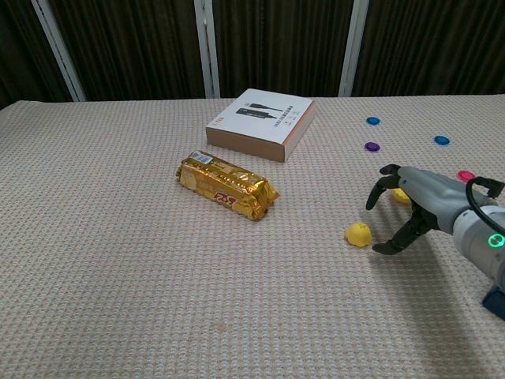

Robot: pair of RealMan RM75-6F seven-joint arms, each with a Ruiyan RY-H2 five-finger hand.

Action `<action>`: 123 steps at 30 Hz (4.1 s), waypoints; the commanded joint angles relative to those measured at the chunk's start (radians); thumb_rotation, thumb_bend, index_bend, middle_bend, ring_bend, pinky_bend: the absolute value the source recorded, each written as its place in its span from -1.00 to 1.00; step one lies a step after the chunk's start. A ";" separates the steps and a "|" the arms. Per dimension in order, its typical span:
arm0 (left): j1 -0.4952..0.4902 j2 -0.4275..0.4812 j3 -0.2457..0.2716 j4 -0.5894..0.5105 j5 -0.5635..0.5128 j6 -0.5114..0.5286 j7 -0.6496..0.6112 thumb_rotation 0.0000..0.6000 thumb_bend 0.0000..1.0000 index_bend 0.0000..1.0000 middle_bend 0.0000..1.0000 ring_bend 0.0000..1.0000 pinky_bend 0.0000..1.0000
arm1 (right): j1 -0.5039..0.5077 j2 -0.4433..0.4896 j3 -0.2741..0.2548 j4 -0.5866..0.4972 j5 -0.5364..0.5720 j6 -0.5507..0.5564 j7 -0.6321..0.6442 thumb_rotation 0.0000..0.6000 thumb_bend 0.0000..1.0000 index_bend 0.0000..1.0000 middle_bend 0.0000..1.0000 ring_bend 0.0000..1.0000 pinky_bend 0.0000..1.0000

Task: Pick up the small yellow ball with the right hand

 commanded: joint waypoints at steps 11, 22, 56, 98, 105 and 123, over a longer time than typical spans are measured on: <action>-0.002 0.001 -0.002 -0.002 -0.009 -0.006 -0.001 1.00 -0.95 -1.00 -1.00 -1.00 -0.82 | 0.020 -0.026 0.006 -0.007 0.009 0.012 -0.031 1.00 -0.65 -0.19 -1.00 -1.00 -1.00; -0.005 0.001 -0.001 -0.001 -0.008 -0.007 -0.003 1.00 -0.96 -1.00 -1.00 -1.00 -0.82 | 0.024 -0.046 0.002 0.018 0.002 0.014 -0.026 1.00 -0.64 -0.14 -1.00 -1.00 -1.00; -0.008 0.005 0.003 -0.005 -0.004 -0.008 -0.003 1.00 -0.96 -1.00 -1.00 -1.00 -0.81 | 0.029 -0.061 0.011 0.047 0.003 -0.013 -0.001 1.00 -0.46 -0.06 -1.00 -1.00 -1.00; -0.006 0.007 0.010 -0.006 0.007 -0.002 0.006 1.00 -0.96 -1.00 -1.00 -1.00 -0.81 | 0.077 0.061 0.103 0.105 0.015 -0.070 0.044 1.00 -0.41 -0.03 -1.00 -1.00 -1.00; -0.005 0.008 0.011 -0.011 0.009 0.000 0.015 1.00 -0.96 -1.00 -1.00 -1.00 -0.82 | 0.078 0.075 0.093 0.138 0.015 -0.089 0.071 1.00 -0.41 -0.03 -1.00 -1.00 -1.00; -0.005 0.010 0.014 -0.012 0.012 -0.004 0.012 1.00 -0.96 -1.00 -1.00 -1.00 -0.82 | 0.119 0.054 0.094 0.218 0.025 -0.134 0.094 1.00 -0.40 -0.03 -1.00 -1.00 -1.00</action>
